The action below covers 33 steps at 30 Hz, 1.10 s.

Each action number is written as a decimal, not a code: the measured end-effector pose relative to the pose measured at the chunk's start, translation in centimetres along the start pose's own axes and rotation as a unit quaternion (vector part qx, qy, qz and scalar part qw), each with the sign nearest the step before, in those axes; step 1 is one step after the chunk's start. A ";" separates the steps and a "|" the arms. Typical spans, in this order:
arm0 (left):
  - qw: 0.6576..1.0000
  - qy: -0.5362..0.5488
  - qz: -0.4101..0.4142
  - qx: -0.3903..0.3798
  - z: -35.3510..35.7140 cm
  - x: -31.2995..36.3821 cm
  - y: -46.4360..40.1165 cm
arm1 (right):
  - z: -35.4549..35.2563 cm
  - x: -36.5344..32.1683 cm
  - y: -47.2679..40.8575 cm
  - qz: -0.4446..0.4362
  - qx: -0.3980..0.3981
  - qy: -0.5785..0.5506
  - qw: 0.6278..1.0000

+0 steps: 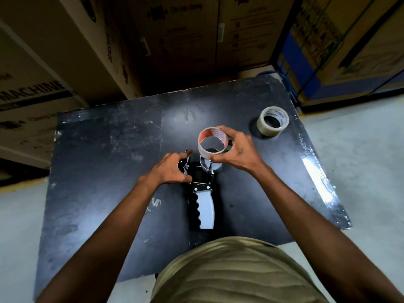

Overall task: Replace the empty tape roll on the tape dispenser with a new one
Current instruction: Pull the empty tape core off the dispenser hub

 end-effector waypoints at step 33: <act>0.988 0.109 -0.041 0.103 0.8 -1.2 1.4 | -13.6 14.1 7.2 0.160 0.238 0.025 0.958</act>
Point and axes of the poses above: each hand's wrist, its own y-axis away from the middle knuckle, its own z-axis out of the palm, x = y × z, the point moved 5 cm from there along -y, towards the middle knuckle, and after that the axes turned 14 degrees about x, right-handed, at the moved point
